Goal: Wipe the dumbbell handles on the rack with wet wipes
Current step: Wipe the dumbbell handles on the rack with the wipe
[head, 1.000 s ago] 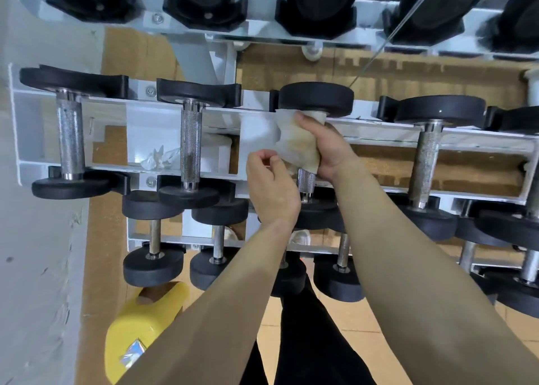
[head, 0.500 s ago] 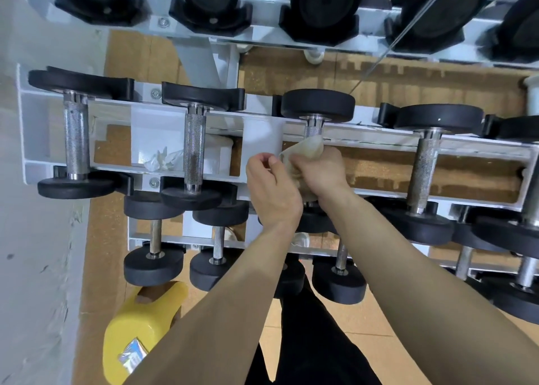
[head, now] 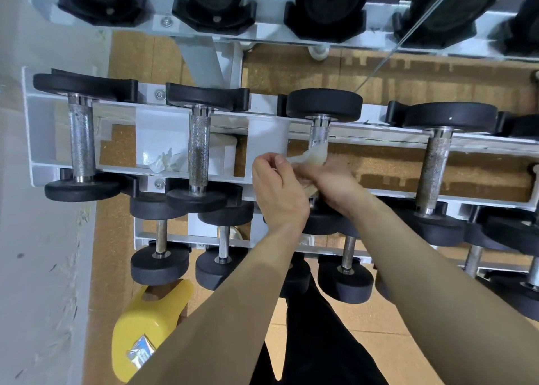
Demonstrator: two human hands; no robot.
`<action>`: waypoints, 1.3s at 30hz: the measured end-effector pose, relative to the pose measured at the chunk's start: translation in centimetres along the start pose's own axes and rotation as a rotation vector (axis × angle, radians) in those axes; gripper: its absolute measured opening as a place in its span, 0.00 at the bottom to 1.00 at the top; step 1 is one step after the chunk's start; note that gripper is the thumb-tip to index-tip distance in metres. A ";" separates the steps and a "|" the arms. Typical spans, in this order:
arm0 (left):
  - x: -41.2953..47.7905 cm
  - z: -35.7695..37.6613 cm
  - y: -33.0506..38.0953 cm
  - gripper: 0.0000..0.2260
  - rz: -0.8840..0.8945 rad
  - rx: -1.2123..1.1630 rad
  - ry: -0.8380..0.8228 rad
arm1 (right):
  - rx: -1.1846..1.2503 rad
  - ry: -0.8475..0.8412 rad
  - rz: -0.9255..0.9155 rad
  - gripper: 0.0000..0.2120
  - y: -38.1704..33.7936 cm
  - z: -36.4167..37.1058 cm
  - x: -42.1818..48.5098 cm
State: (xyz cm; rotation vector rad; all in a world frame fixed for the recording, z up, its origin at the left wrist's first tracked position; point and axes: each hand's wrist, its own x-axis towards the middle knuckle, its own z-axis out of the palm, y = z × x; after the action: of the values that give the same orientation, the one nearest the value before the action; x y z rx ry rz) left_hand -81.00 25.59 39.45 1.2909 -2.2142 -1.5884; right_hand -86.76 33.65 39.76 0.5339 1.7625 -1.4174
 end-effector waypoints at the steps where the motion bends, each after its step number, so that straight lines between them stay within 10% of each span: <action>1: 0.0 0.0 0.0 0.06 -0.004 0.000 0.005 | -0.150 0.068 -0.024 0.08 0.3 0.1 -0.3; 12: 0.0 0.0 -0.2 0.09 0.009 0.000 -0.021 | 0.102 0.485 -0.095 0.10 -3.1 2.1 2.1; 21: 0.1 -0.5 0.6 0.10 -0.093 -0.017 -0.118 | 0.177 -0.152 0.075 0.06 -1.1 -0.3 0.7; 26: 0.3 -1.1 0.9 0.07 -0.119 -0.008 -0.269 | -0.302 0.046 -0.068 0.08 0.7 -0.8 -1.3; 39: 0.6 -3.7 3.3 0.11 0.011 0.215 -0.562 | 0.459 0.048 -0.062 0.20 0.7 -5.1 -4.6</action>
State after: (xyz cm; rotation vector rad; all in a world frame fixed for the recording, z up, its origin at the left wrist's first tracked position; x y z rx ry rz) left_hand -81.21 22.75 43.59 0.9485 -2.7723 -1.9395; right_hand -85.10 39.36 43.28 0.7607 1.4980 -1.8798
